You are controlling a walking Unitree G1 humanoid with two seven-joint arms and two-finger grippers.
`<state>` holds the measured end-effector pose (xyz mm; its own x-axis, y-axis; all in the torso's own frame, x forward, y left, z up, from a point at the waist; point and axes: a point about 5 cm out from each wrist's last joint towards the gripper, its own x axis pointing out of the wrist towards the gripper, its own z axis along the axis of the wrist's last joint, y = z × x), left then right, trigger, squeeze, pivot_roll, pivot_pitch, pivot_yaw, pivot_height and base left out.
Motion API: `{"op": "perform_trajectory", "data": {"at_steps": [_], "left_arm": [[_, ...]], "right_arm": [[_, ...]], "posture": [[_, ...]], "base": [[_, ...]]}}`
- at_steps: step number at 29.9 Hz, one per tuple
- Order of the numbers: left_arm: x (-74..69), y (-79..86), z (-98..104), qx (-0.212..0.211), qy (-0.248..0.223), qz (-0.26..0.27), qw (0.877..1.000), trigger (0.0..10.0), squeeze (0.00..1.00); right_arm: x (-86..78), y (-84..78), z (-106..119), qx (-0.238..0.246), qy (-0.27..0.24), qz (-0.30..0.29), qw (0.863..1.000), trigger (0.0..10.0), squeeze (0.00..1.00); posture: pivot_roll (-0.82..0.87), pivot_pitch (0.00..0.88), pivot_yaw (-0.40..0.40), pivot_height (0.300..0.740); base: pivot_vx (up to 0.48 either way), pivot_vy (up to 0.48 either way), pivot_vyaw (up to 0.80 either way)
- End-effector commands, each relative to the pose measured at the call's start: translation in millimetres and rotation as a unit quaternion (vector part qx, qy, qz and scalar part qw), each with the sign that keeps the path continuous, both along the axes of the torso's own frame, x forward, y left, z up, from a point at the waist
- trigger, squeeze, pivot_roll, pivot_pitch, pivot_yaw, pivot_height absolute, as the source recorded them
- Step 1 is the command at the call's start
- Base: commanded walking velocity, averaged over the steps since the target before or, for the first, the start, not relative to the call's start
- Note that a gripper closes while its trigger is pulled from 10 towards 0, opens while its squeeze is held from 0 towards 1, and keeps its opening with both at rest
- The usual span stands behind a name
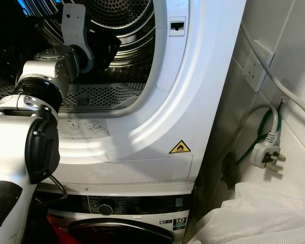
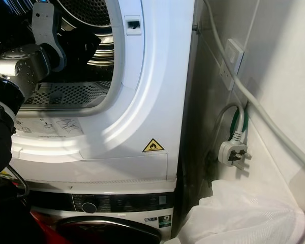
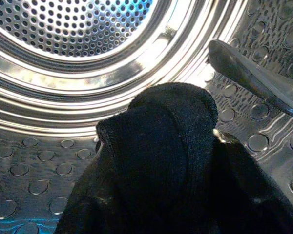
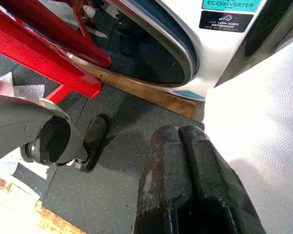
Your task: Clothes washing
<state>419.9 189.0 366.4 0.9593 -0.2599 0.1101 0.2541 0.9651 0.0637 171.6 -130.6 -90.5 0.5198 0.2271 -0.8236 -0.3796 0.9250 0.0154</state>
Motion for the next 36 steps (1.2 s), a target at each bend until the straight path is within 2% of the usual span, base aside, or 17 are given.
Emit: {"op": "perform_trajectory", "data": {"at_steps": [1,10,11,13,15,16,17,19,22,24,27,28,29,30,33,35,36], "left_arm": [[-2.2,4.8,8.4,0.009,-0.004,0.004,1.0,10.0,1.0],[-2.7,5.1,9.1,0.029,-0.006,0.002,1.0,10.0,1.0],[-2.9,4.2,7.1,0.079,-0.007,-0.007,0.997,10.0,1.0],[-2.9,3.9,6.5,0.092,-0.007,-0.01,0.996,10.0,1.0],[-4.3,-1.8,6.1,0.146,-0.017,-0.048,0.988,10.0,1.0],[-4.5,-2.1,5.3,0.188,-0.023,-0.048,0.981,10.0,1.0],[-5.0,-2.8,2.9,0.258,-0.029,-0.052,0.964,10.0,1.0],[-5.5,-3.5,3.7,0.262,-0.033,-0.058,0.963,10.0,1.0],[-7.8,-7.2,10.4,0.246,-0.057,-0.08,0.964,10.0,1.0],[-10.8,-8.7,22.4,0.201,-0.094,-0.091,0.971,10.0,1.0],[-12.0,-8.4,26.2,0.182,-0.103,-0.096,0.973,10.0,1.0],[-13.3,-8.6,29.7,0.162,-0.114,-0.104,0.975,10.0,1.0],[-16.8,-9.6,36.8,0.113,-0.141,-0.134,0.974,10.0,1.0],[-16.8,-9.6,36.8,0.113,-0.141,-0.134,0.974,10.0,1.0],[-21.0,-10.1,43.2,0.045,-0.164,-0.177,0.969,10.0,1.0],[-20.9,-9.9,41.8,0.044,-0.165,-0.179,0.969,10.0,1.0],[-20.9,-10.7,38.7,0.064,-0.17,-0.18,0.967,10.0,1.0]], "right_arm": [[1.9,2.9,0.8,0.003,0.0,-0.001,1.0,10.0,0.0],[2.9,2.9,1.2,0.004,0.0,-0.003,1.0,10.0,0.0],[3.0,3.0,1.2,0.004,0.0,-0.003,1.0,10.0,0.0],[3.0,3.0,1.2,0.004,0.0,-0.003,1.0,10.0,0.0],[2.9,2.9,1.1,0.004,0.0,-0.004,1.0,10.0,0.0],[2.7,2.7,1.1,0.004,-0.001,-0.004,1.0,10.0,0.0],[2.4,2.6,1.0,0.004,0.0,-0.004,1.0,10.0,0.0],[2.3,2.6,0.9,0.004,0.0,-0.004,1.0,10.0,0.0],[2.1,2.7,0.8,0.004,0.0,-0.004,1.0,10.0,0.0],[2.0,3.0,0.8,0.004,0.0,-0.003,1.0,10.0,0.0],[2.0,3.3,0.9,0.004,-0.001,-0.002,1.0,10.0,0.0],[2.1,3.5,0.9,0.004,-0.001,-0.002,1.0,10.0,0.0],[2.0,4.0,0.9,0.004,-0.001,-0.001,1.0,10.0,0.0],[2.0,4.0,0.9,0.004,-0.001,-0.001,1.0,10.0,0.0],[1.9,4.5,0.9,0.004,-0.002,-0.001,1.0,10.0,0.0],[1.8,4.7,0.9,0.004,-0.002,0.0,1.0,10.0,0.0],[1.8,5.1,0.9,0.005,-0.002,-0.001,1.0,10.0,0.0]], "posture": [[0.05,0.0,0.096,0.74],[0.05,0.0,0.099,0.74],[0.05,0.0,0.1,0.74],[0.05,0.0,0.1,0.74],[0.05,0.0,0.101,0.74],[0.05,0.0,0.101,0.74],[0.05,0.0,0.1,0.74],[0.05,0.0,0.102,0.74],[0.05,0.0,0.1,0.74],[0.05,0.0,0.101,0.74],[0.05,0.0,0.102,0.74],[0.05,0.0,0.102,0.74],[0.05,0.0,0.103,0.74],[0.05,0.0,0.103,0.74],[0.05,0.0,0.104,0.74],[0.05,0.0,0.104,0.74],[0.04,0.0,0.104,0.74]], "base": [[0.0,0.0,0.0],[0.0,0.0,0.0],[0.0,0.0,0.0],[0.0,0.0,0.0],[0.0,0.0,0.0],[0.0,0.0,0.0],[0.0,0.0,0.0],[0.0,0.0,0.0],[0.0,0.0,0.0],[0.0,0.0,0.0],[0.0,0.0,0.0],[0.0,0.0,0.0],[0.0,0.0,0.0],[0.0,0.0,0.0],[0.0,0.0,0.0],[0.0,0.0,0.0],[0.0,0.0,0.0]]}}
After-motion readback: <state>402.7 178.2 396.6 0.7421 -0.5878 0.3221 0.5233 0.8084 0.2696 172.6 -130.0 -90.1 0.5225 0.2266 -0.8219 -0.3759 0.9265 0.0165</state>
